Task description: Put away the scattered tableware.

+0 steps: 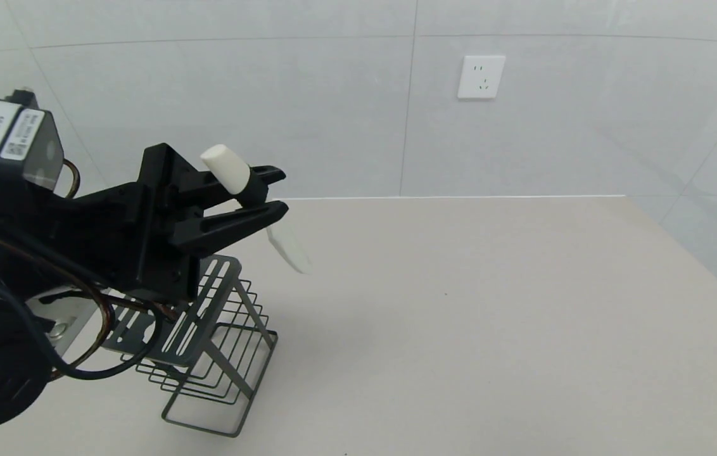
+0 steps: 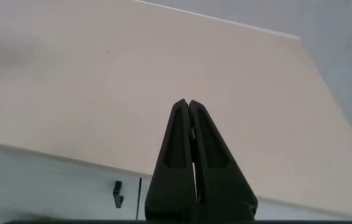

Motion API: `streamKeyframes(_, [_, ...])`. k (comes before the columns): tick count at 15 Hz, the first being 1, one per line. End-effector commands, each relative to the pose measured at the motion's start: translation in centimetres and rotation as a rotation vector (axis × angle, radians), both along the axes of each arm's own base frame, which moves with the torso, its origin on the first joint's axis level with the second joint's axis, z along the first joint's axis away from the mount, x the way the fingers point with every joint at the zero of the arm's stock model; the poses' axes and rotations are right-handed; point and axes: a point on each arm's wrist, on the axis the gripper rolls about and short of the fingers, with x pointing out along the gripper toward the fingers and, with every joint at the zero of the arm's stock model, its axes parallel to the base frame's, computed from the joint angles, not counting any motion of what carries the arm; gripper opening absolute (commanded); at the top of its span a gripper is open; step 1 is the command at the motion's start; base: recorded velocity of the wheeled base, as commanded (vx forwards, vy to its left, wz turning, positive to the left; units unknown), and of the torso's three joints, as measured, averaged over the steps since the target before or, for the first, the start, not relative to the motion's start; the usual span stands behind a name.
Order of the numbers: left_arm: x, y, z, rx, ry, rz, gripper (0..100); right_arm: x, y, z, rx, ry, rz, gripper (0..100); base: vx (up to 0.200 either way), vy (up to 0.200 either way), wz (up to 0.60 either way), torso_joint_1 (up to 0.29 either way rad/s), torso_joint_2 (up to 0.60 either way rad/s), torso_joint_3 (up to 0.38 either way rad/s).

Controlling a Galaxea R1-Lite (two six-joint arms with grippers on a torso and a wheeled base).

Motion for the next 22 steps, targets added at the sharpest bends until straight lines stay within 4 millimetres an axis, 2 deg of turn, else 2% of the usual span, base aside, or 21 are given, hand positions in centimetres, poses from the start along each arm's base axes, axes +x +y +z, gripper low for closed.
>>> streamKeyframes(1, [0.1,0.1,0.6,-0.008,-0.019,0.001,0,-0.1,-0.2,-0.2,0.062,0.003,-0.087,0,0.000,0.000,0.00,0.000,0.00,0.000])
streamKeyframes(2, [0.1,0.0,0.6,-0.008,-0.019,-0.001,0,-0.1,-0.3,-0.7,0.076,0.057,-0.153,0,0.000,0.000,0.00,0.000,0.00,0.000])
streamKeyframes(5, [-0.1,0.5,1.0,-0.018,-0.033,0.021,0,-0.1,-0.3,-0.6,0.075,0.049,-0.159,0,0.000,0.000,0.00,0.000,0.00,0.000])
streamKeyframes(9, [-2.5,2.2,3.0,-0.051,-0.021,0.094,0,-0.1,-0.3,-0.6,0.077,0.049,-0.159,0,0.000,0.000,0.00,0.000,0.00,0.000])
streamKeyframes(10, [-4.1,3.1,3.6,-0.046,0.001,0.118,0,-0.1,-0.3,-0.6,0.077,0.049,-0.157,0,0.000,0.000,0.00,0.000,0.00,0.000])
streamKeyframes(13, [-5.7,5.4,3.5,-0.021,0.053,0.216,0,-0.1,-0.3,-0.6,0.075,0.049,-0.159,0,0.000,0.000,0.00,0.000,0.00,0.000])
streamKeyframes(16, [-5.0,8.5,3.1,0.053,0.058,0.290,0,-0.1,-0.3,-0.7,0.075,0.050,-0.159,0,0.000,0.000,0.00,0.000,0.00,0.000])
streamKeyframes(17, [-4.8,9.0,2.8,0.095,0.059,0.253,0,-0.1,-0.3,-0.7,0.075,0.050,-0.159,0,0.000,0.000,0.00,0.000,0.00,0.000])
streamKeyframes(20, [-4.4,8.6,2.7,0.117,0.063,0.195,0,-0.2,-0.3,-0.7,0.075,0.049,-0.159,0,0.000,0.000,0.00,0.000,0.00,0.000])
streamKeyframes(22, [-2.4,8.6,2.6,0.140,0.057,0.157,0,-0.2,-0.3,-0.7,0.075,0.049,-0.159,0,0.000,0.000,0.00,0.000,0.00,0.000])
